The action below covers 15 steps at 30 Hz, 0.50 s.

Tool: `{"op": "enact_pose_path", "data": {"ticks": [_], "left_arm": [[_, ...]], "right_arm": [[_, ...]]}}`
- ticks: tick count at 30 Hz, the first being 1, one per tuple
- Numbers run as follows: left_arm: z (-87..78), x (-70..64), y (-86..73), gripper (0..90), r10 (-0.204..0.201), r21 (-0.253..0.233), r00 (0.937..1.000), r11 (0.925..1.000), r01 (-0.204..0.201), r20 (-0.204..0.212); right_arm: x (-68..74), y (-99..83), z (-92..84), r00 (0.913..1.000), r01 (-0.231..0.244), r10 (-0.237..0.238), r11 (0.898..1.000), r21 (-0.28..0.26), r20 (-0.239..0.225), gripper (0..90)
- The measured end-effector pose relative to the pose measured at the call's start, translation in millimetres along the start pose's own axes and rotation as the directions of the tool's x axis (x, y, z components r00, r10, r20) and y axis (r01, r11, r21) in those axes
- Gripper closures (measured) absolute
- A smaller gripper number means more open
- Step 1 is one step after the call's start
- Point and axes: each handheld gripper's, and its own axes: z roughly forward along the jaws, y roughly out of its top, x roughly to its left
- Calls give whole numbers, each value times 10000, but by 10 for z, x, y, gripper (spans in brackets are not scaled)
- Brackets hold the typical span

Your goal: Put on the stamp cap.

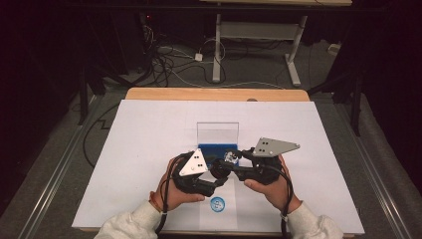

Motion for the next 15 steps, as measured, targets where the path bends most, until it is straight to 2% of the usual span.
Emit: {"op": "enact_pose_path", "data": {"ticks": [4, 9, 15], "left_arm": [[17, 15, -11, 180, -240, 23, 9996, 9997, 240, 117], [47, 30, -41, 181, -477, 77, 9985, 9988, 475, 271], [120, -12, -57, 163, -318, 505, 9994, 9982, 311, 127]], "right_arm": [[30, 18, -2, 9996, 245, -245, 9997, -40, 103, 573], [53, 28, -2, 9991, 362, -361, 9993, -41, 215, 573], [45, 42, -30, 9988, 386, -382, 9992, -105, 318, 573]]}}
